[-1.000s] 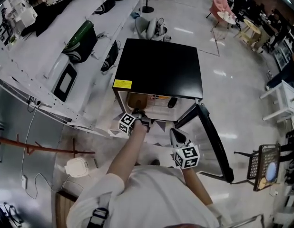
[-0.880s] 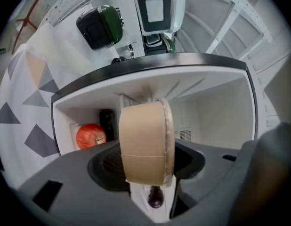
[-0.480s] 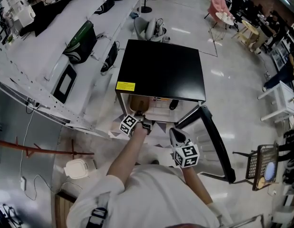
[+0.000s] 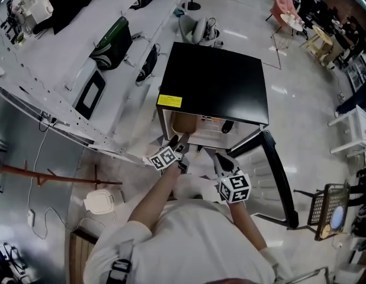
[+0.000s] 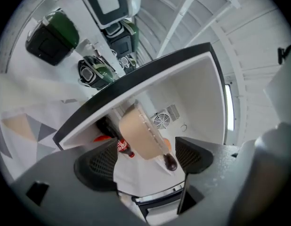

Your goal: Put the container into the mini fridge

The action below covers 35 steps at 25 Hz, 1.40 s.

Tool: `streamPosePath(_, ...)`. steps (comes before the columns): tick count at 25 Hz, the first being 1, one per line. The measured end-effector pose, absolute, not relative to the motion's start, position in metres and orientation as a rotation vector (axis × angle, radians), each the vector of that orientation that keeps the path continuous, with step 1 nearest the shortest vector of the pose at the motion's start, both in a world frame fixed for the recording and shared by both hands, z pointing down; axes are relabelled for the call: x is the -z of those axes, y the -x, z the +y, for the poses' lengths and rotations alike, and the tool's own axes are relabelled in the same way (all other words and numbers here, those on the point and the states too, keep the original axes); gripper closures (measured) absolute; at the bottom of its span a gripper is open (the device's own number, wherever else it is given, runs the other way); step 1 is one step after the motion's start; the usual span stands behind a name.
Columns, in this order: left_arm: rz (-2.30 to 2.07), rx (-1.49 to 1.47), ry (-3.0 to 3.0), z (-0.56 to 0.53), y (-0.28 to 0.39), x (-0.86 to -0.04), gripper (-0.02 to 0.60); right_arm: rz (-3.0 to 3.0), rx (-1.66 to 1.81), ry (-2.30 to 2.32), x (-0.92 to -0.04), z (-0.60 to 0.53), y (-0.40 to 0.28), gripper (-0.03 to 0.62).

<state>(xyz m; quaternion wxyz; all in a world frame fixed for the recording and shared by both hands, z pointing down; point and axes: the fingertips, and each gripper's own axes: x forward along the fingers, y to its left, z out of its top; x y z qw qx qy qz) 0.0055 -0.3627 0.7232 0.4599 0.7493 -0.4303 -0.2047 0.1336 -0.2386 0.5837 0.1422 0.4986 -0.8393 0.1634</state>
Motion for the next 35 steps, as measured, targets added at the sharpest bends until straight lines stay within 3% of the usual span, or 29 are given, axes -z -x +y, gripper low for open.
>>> streamPosePath(13,-1.02,-0.049,-2.42,-0.339,-0.047,-0.703,0.21,-2.415,-0.492,-1.446,-0.588,-0.244,-0.114,0.585)
streamPosePath(35,-0.872,-0.185,-2.552,-0.337,-0.028,-0.687,0.212,-2.328,-0.531,-1.647,-0.587,-0.246,-0.112,0.585)
